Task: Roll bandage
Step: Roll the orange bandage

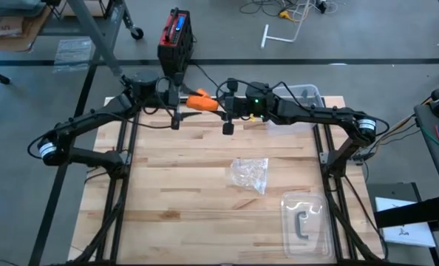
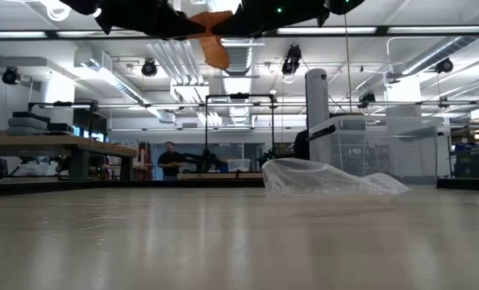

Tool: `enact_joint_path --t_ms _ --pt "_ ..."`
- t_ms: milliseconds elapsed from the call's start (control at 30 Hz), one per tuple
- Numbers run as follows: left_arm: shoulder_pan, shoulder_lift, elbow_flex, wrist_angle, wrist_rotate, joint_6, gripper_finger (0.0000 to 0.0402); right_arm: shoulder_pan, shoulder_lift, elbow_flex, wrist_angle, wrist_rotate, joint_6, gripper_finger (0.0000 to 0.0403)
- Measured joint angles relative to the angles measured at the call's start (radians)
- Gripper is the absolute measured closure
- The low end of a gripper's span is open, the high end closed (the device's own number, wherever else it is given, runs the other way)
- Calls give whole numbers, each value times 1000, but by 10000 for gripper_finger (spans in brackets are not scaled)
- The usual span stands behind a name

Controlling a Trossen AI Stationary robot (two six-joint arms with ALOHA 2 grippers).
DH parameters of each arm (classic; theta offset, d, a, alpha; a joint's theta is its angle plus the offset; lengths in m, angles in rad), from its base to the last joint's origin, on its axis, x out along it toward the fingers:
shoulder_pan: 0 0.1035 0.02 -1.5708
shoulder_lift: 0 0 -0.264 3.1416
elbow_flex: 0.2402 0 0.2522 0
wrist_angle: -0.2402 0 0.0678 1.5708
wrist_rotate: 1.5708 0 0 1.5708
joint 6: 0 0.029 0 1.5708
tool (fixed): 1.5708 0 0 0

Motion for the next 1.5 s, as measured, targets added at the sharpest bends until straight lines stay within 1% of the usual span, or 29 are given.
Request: enact_joint_path --t_ms 67,167,267,300,333,467,500,600,667,700,767,800,867,1000,1100,1133,1200,1267,1500 --pt "0 -5 0 0 0 -18 192 0 0 0 -1 2 -9 291" --pt "0 -14 0 -4 0 -42 260 1 0 0 -2 -2 -13 284" --pt "0 -26 0 -12 -1 -44 330 1 0 0 0 -1 14 266" --pt "0 -30 0 -17 -3 -39 349 1 0 0 -2 0 38 258" --pt "0 -36 0 -24 -12 -23 356 1 0 0 -6 2 69 249" --pt "-1 -64 0 -60 -146 80 356 3 -25 0 -64 7 165 203" --pt "-1 -66 1 -64 -165 116 356 3 -37 -1 -75 10 181 189" --pt "0 -72 -3 -69 -168 264 347 5 -65 -1 -55 0 256 146" --pt "-6 -71 -11 -78 -166 413 330 4 -68 -1 30 -16 343 117" --pt "-13 -69 -15 -80 -166 494 324 1 -69 0 62 -35 384 104" --pt "-30 -65 -22 -70 -167 634 319 -7 -53 0 127 -111 440 80" --pt "-38 -64 -23 -57 -166 682 318 -12 -46 1 138 -139 456 71" --pt "-52 -64 -26 -49 -165 737 321 -13 -28 0 144 -154 453 58" --pt "-82 -65 -27 -12 -189 752 329 -14 0 0 145 -156 384 56" --pt "-102 -66 -27 8 -305 745 330 -11 17 -1 140 -153 333 62" --pt "-107 -66 -27 8 -332 745 329 -11 18 -1 140 -143 325 64" --pt "-114 -66 -27 8 -355 745 326 -11 22 -1 138 -113 307 68" --pt "-118 -66 -27 8 -347 745 325 -10 22 -1 123 -74 292 73" --pt "-131 -69 -28 15 -331 824 327 -11 23 0 86 -68 273 93"
